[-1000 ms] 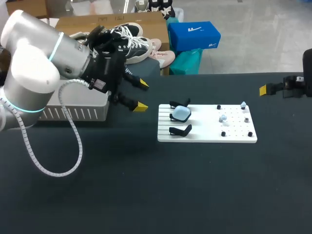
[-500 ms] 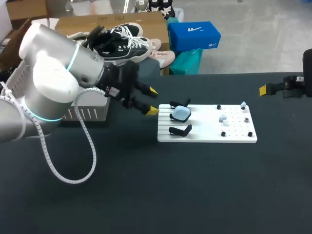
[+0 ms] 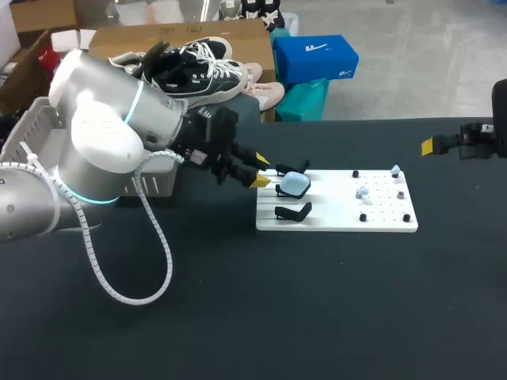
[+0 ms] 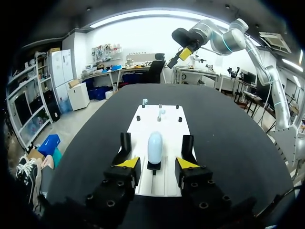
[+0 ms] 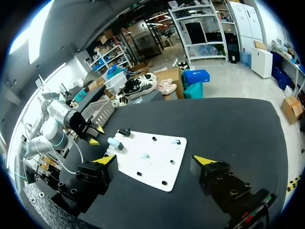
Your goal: Pick up each earbud case from the left stands, insert the matching earbuds, close the lid, and place the case in the box.
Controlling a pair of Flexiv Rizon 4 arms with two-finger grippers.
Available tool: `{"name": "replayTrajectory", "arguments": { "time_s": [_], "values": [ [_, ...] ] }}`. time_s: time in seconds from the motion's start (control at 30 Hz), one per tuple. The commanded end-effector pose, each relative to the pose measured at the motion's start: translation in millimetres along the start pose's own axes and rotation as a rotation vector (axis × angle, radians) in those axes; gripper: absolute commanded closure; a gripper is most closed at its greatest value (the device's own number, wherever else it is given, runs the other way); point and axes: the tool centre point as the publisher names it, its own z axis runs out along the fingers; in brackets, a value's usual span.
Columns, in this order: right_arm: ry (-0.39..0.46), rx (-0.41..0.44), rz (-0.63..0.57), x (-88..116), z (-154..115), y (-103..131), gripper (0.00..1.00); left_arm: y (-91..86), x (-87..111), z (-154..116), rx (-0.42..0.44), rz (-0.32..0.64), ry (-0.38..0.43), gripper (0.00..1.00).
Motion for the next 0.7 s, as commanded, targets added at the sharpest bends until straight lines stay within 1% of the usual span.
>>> {"name": "replayTrajectory", "arguments": {
  "time_s": [0.03,0.07,0.13,0.2,0.23,0.3,0.33,0.4,0.47,0.53,0.63,0.7],
  "values": [
    [0.0,-0.003,-0.001,0,1,-1,0.0,5.1,1.4,10,0.012,0.004,-0.006,0.44],
    [0.0,-0.003,-0.001,0,1,-1,0.0,5.4,1.3,11,0.016,0.004,-0.008,0.38],
    [0.0,-0.003,-0.001,0,1,-1,0.0,6.3,0.9,14,0.019,0.003,-0.01,0.45],
    [0.0,-0.003,-0.001,0,1,-1,0.0,7.3,1.1,17,0.02,0.002,-0.013,0.44],
    [0.0,-0.003,-0.001,0,1,-1,0.0,7.8,1.4,19,0.02,0.003,-0.014,0.42],
    [0.0,-0.003,-0.001,0,1,-1,0.0,8.9,1.7,21,0.021,0.001,-0.015,0.31],
    [0.0,-0.003,-0.001,0,1,-1,0.0,9.2,1.8,22,0.021,0.001,-0.016,0.28],
    [0.0,-0.003,-0.001,0,1,-1,0.0,9.9,1.7,24,0.02,0.002,-0.021,0.25],
    [0.0,-0.003,-0.001,0,1,-1,0.0,10.9,1.2,26,0.018,0.004,-0.025,0.27],
    [0.0,-0.003,-0.001,0,1,-1,0.0,11.4,0.5,28,0.019,0.005,-0.03,0.27],
    [0.0,-0.003,-0.001,0,1,-1,0.0,11.2,-0.5,30,0.026,0.006,-0.037,0.34],
    [0.0,-0.003,-0.001,0,1,-1,0.0,10.4,-0.8,32,0.034,0.007,-0.039,0.35]
  ]
}}
